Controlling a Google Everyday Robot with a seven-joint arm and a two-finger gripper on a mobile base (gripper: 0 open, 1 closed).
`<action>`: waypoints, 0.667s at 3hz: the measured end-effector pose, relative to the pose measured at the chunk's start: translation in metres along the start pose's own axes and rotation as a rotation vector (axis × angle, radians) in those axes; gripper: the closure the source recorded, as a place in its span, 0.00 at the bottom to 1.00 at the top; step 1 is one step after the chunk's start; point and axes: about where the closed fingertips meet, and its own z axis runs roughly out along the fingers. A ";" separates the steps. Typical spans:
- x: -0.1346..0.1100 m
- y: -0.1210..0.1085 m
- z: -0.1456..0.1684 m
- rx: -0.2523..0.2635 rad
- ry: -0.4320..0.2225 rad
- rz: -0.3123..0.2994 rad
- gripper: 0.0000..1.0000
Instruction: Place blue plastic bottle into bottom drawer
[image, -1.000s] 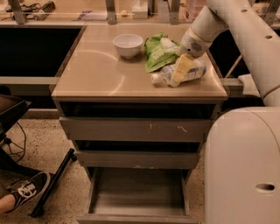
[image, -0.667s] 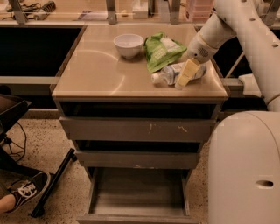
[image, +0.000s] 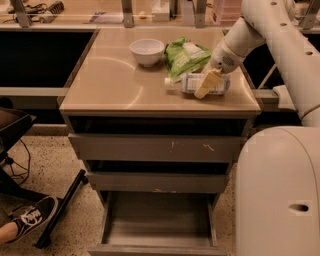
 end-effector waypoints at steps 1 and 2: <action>0.000 0.000 0.000 0.000 0.000 0.000 0.65; 0.000 0.013 -0.020 0.027 -0.001 -0.006 0.88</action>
Offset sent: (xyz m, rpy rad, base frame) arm -0.0873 -0.0158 0.0623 -0.0345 -0.0888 -0.0244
